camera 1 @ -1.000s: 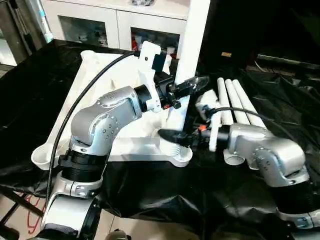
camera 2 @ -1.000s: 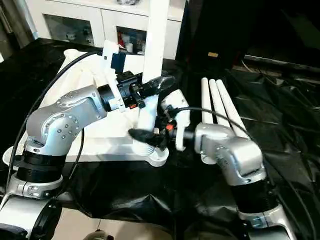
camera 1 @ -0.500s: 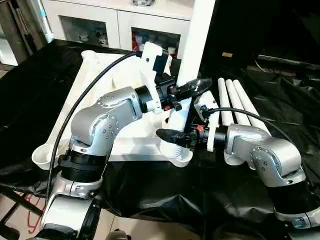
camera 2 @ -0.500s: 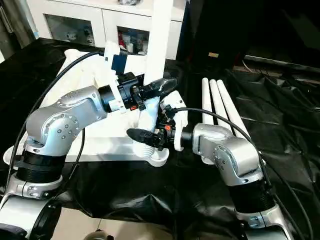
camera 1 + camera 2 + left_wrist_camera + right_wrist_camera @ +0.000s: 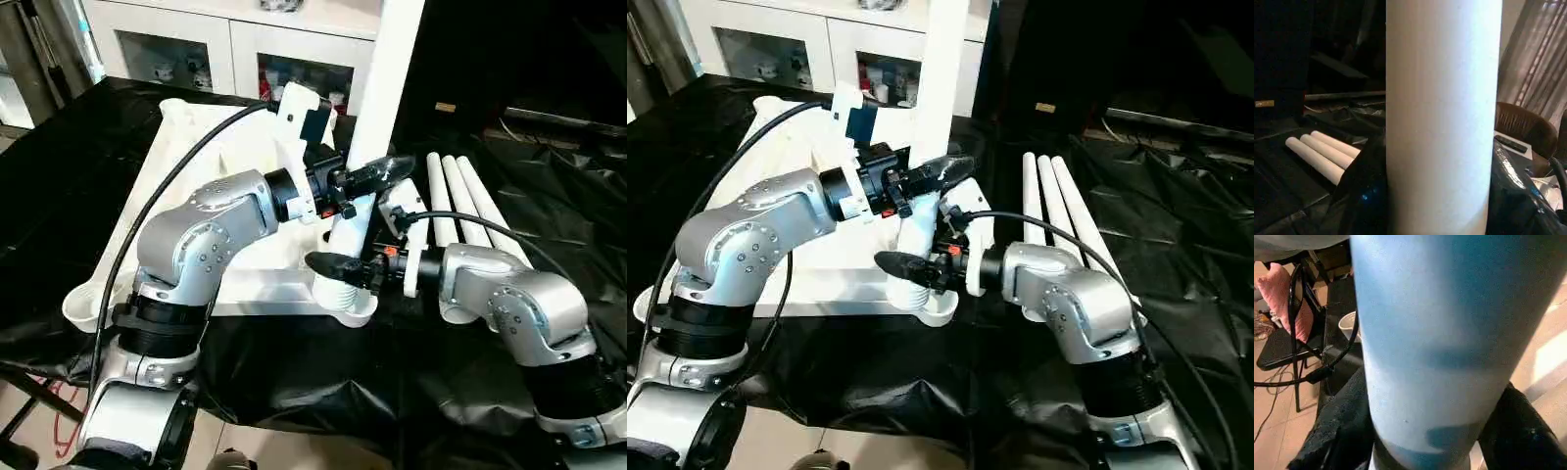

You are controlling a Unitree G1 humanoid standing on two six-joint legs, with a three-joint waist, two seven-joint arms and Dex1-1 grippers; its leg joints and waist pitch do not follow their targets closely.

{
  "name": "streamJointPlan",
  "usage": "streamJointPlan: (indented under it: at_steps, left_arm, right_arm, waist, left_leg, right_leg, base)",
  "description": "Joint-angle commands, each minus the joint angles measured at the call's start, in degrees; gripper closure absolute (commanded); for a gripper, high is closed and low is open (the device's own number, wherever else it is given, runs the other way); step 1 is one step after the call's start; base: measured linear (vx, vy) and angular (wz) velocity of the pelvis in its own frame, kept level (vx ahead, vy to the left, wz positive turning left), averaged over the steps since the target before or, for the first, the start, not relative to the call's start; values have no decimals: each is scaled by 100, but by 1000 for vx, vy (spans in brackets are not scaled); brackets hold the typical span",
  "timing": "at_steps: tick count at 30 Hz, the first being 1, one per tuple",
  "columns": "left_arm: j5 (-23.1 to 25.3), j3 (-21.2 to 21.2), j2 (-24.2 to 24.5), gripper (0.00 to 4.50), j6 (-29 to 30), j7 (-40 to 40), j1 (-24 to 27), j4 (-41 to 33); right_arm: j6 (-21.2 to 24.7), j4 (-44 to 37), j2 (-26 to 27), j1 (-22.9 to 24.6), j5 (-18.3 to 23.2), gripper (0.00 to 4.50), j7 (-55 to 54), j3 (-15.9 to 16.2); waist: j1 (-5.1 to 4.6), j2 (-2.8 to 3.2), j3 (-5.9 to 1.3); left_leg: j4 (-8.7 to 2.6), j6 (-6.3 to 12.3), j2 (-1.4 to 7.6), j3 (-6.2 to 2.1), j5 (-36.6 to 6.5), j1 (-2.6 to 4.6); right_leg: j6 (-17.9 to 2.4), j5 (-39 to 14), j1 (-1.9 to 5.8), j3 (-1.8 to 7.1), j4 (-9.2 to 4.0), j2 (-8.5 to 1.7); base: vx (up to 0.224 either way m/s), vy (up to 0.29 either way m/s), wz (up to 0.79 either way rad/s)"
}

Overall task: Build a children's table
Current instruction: Pick table leg

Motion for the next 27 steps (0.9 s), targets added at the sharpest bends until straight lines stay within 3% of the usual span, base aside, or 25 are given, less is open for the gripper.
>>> streamJointPlan:
  at_steps: [1,4,10,11,12,13,14,16,18,19,23,27]
  left_arm:
    - [-89,-43,-9,265,62,-73,-3,-126]
    - [-77,-37,-10,265,71,-56,3,-131]
    - [-10,-64,9,265,78,-16,27,-136]
    - [-38,43,-76,195,158,128,-46,30]
    - [-69,69,-82,195,169,119,-53,40]
    - [-82,80,-85,189,173,115,-56,44]
    - [-35,89,-99,175,53,108,-92,88]
    - [32,103,-115,152,-69,151,-102,110]
    - [141,162,-173,148,-335,235,-128,189]
    - [40,312,-252,147,-490,234,-124,175]
    - [-573,989,-563,147,-623,386,-150,-3]
    - [-786,1363,-631,147,-791,520,-162,-5]
  right_arm:
    - [-36,61,-47,9,-44,218,-68,-98]
    - [-37,58,-49,16,-40,248,-58,-98]
    - [-111,110,-20,27,-89,258,-79,-119]
    - [-201,181,-2,-5,-127,258,-76,-137]
    - [-225,186,10,-6,-135,258,-87,-142]
    - [-236,189,16,-6,-139,258,-92,-144]
    - [-292,222,43,-21,-150,258,-115,-176]
    - [-314,215,69,-17,-148,258,-145,-196]
    - [-351,196,109,-5,-140,258,-185,-233]
    - [-403,151,181,31,-113,258,-247,-291]
    - [-552,75,415,150,7,258,-444,-483]
    - [-666,77,511,211,-16,258,-578,-561]
  waist:
    - [-1,52,-400]
    - [3,56,-404]
    - [4,56,-404]
    - [5,116,-403]
    - [-5,82,-403]
    - [-1,83,-400]
    - [8,138,-406]
    - [-4,100,-405]
    - [-2,126,-410]
    - [-7,102,-419]
    - [-16,110,-410]
    - [-27,117,-396]
  left_leg:
    - [-370,-109,282,-89,-404,53]
    - [-369,-113,285,-90,-388,55]
    - [-367,-103,280,-89,-375,50]
    - [-367,-132,285,-94,-423,57]
    - [-366,-141,281,-88,-459,57]
    - [-367,-145,280,-86,-489,63]
    - [-363,-169,277,-95,-473,60]
    - [-365,-161,270,-91,-468,51]
    - [-366,-137,275,-101,-449,44]
    - [-362,-120,280,-97,-416,48]
    - [-359,-103,275,-90,-465,40]
    - [-376,-113,277,-96,-617,54]
  right_leg:
    - [-1157,30,340,291,-396,-460]
    - [-1159,64,339,293,-391,-463]
    - [-1172,110,344,293,-388,-462]
    - [-1181,80,334,292,-388,-465]
    - [-1192,69,340,290,-399,-462]
    - [-1198,21,332,291,-407,-462]
    - [-1204,28,335,292,-394,-464]
    - [-1178,59,347,293,-406,-452]
    - [-1185,133,353,291,-404,-460]
    - [-1210,237,359,292,-392,-459]
    - [-1343,273,358,286,-389,-467]
    - [-1256,-33,350,285,-426,-458]
  base:
    - [0,0,0]
    - [0,0,0]
    - [0,0,0]
    - [0,0,0]
    - [0,0,0]
    - [0,0,0]
    - [0,0,0]
    - [0,0,0]
    - [0,0,0]
    - [0,0,0]
    - [0,0,0]
    - [0,0,0]
